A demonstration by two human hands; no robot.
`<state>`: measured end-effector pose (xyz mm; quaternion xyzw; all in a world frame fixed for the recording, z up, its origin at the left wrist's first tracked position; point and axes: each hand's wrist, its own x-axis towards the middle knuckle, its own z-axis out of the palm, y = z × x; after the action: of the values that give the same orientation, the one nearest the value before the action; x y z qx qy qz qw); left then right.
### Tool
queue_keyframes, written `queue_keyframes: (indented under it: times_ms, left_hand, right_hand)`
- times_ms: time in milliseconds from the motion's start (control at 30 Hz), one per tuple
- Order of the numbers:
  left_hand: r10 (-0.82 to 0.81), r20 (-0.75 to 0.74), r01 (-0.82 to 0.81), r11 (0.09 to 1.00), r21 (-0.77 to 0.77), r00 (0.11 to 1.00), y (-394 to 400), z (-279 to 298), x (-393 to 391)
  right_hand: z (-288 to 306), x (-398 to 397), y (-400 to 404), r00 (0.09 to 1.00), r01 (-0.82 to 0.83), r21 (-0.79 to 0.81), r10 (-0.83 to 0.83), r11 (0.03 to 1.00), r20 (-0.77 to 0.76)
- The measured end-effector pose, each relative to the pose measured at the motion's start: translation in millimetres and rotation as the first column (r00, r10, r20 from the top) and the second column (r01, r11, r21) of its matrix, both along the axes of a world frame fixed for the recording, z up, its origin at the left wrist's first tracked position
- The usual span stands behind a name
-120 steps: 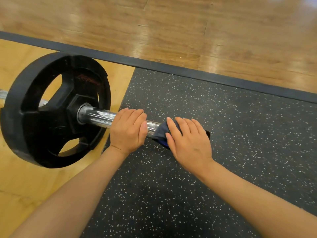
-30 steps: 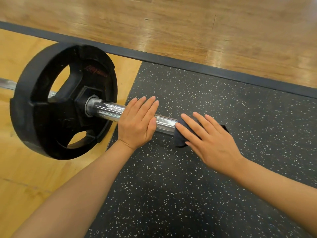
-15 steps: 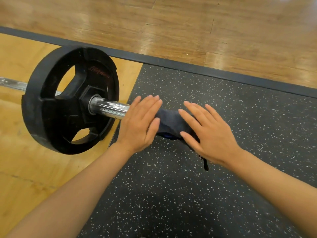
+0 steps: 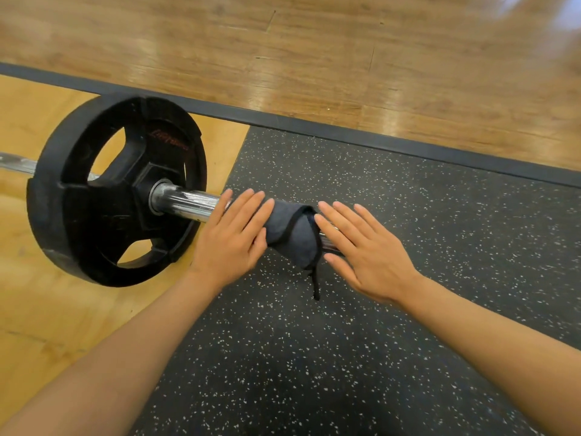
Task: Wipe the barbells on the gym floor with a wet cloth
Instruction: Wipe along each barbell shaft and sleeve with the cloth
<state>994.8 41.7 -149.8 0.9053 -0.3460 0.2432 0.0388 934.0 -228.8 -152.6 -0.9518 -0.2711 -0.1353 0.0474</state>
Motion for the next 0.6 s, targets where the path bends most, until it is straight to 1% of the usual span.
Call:
queue_keyframes:
  times_ms: [100,133,167,233,333,400,467,533,567,600]
  left_hand:
    - [0.083,-0.109,-0.106,0.969,-0.223,0.991,-31.9,5.8,-3.7]
    - [0.101,-0.144,-0.137,0.954,-0.265,0.984,-45.5,6.4,-3.3]
    - [0.112,-0.156,-0.152,0.95,-0.272,0.981,-55.7,6.8,-2.1]
    - [0.097,-0.113,-0.121,0.967,-0.223,0.989,-59.5,2.6,1.5]
    - [0.006,-0.008,-0.007,0.992,-0.126,1.0,-29.7,-8.0,9.8]
    - [0.021,0.036,-0.017,0.995,-0.094,0.999,-6.9,-9.3,17.1]
    - [0.091,0.026,-0.086,0.986,-0.146,0.996,-6.4,-9.6,19.1]
    - [0.165,-0.019,-0.165,0.962,-0.217,0.986,-26.6,-10.9,11.3]
    - [0.16,-0.027,-0.162,0.959,-0.233,0.987,-38.4,-12.2,5.8]
    - [0.125,-0.021,-0.126,0.964,-0.233,0.992,-46.7,-14.0,1.4]
  right_hand:
    - [4.5,8.2,7.2,0.999,-0.002,0.009,0.001,1.0,0.041]
    - [6.4,12.1,10.5,0.999,-0.004,0.016,0.003,1.0,0.05]
    - [7.3,16.1,13.7,0.999,-0.005,0.023,0.004,1.0,0.054]
    - [5.7,22.8,17.7,0.999,-0.017,0.023,0.016,1.0,0.052]
    - [-3.6,25.6,16.6,0.996,-0.041,0.009,0.04,0.999,0.08]
    - [-7.3,25.1,17.3,0.993,-0.04,0.027,0.037,0.999,0.114]
    - [-9.0,25.7,19.4,0.988,-0.034,0.034,0.028,0.999,0.151]
    - [-9.7,25.4,21.3,0.984,-0.025,0.05,0.016,0.998,0.177]
    - [-9.6,25.0,21.4,0.983,-0.015,0.061,0.004,0.998,0.185]
    - [-8.8,24.7,21.3,0.982,-0.006,0.072,-0.007,0.997,0.19]
